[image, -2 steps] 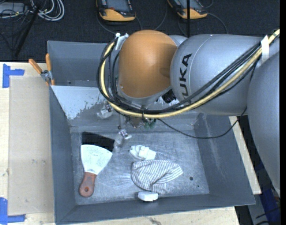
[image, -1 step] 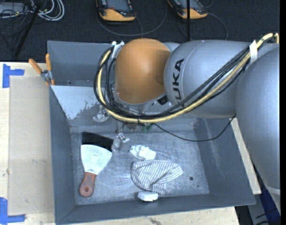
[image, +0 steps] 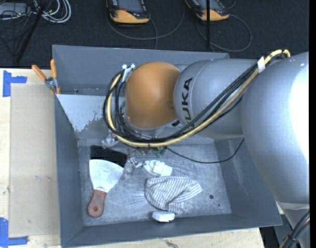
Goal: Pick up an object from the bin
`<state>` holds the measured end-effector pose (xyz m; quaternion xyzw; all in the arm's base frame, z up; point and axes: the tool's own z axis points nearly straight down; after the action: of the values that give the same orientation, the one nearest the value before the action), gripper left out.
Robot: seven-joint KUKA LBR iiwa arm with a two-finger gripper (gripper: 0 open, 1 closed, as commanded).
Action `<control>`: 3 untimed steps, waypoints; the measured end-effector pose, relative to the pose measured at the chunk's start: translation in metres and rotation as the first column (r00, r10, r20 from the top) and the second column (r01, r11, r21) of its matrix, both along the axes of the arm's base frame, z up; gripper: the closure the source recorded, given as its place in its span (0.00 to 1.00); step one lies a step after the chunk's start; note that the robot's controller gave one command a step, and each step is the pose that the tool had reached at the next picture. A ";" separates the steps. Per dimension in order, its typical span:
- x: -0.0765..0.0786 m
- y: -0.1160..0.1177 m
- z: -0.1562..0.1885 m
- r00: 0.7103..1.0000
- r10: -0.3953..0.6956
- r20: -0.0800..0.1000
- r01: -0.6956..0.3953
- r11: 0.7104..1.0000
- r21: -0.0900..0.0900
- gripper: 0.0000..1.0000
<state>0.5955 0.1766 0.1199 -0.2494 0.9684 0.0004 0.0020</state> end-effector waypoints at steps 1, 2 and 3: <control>0.001 -0.009 -0.044 0.999 0.035 -0.004 -0.035 0.999 -0.001 0.00; 0.001 -0.009 -0.038 0.999 0.037 -0.003 -0.037 0.999 0.000 1.00; 0.001 -0.009 -0.038 0.999 0.037 -0.003 -0.037 0.999 0.000 1.00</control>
Offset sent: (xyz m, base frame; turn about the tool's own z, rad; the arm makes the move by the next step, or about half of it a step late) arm -0.0062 -0.0299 -0.0499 -0.0941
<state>0.5967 0.1676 0.0820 -0.2673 0.9636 0.0006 0.0004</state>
